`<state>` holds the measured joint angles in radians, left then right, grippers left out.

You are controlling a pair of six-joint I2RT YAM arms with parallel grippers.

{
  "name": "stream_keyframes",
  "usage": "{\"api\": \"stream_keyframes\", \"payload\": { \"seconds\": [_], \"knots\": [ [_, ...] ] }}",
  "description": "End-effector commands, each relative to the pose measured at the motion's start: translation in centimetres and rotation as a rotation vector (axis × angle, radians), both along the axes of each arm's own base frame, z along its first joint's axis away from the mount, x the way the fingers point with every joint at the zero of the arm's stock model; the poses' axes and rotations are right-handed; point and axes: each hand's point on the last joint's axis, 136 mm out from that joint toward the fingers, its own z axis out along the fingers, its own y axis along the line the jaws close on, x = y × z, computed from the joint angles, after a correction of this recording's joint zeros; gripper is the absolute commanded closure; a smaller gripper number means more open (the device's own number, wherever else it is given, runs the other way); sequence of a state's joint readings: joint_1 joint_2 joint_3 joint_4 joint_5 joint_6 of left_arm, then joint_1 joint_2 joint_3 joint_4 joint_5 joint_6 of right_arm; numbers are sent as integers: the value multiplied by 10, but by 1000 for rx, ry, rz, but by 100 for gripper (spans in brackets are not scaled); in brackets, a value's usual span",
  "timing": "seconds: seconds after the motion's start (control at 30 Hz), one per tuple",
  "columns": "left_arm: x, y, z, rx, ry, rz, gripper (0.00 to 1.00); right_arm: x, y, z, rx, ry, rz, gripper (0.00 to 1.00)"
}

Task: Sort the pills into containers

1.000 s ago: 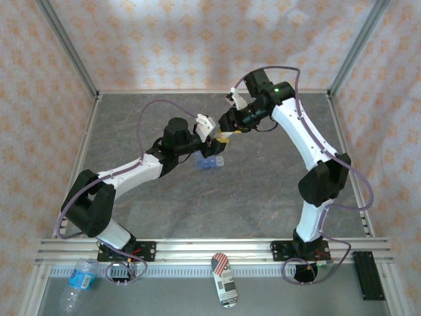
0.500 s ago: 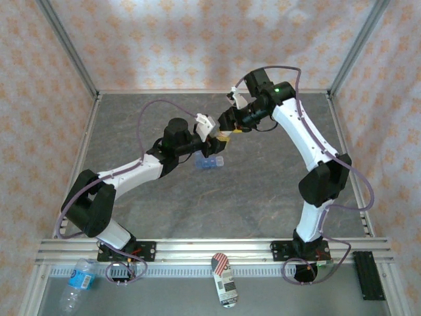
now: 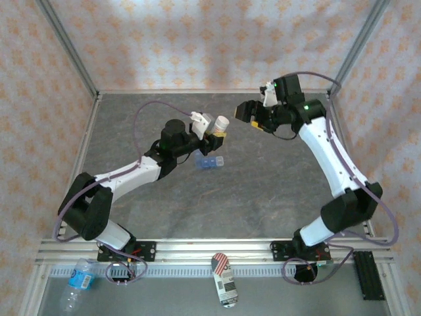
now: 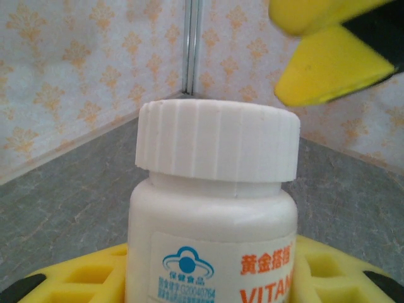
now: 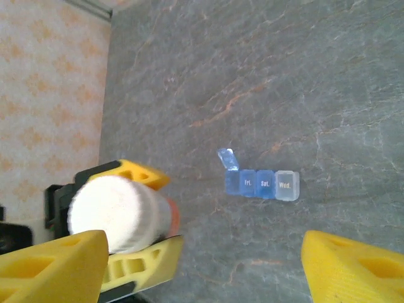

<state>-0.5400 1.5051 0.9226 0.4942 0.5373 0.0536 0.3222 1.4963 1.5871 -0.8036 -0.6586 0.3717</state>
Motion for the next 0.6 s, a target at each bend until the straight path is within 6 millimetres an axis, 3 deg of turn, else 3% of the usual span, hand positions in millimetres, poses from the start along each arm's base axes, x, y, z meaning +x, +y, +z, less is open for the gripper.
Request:
{"api": "stream_keyframes", "payload": {
  "seconds": [0.0,0.27,0.57],
  "knots": [
    [-4,6,16,15,-47,16,100,17,2,29,138,-115,-186,20],
    [-5,2,19,-6,-19,3,100,11,33,49,177,-225,-201,17],
    [-5,2,22,-22,-6,3,100,11,69,36,149,-191,-112,22]
  ]
}}
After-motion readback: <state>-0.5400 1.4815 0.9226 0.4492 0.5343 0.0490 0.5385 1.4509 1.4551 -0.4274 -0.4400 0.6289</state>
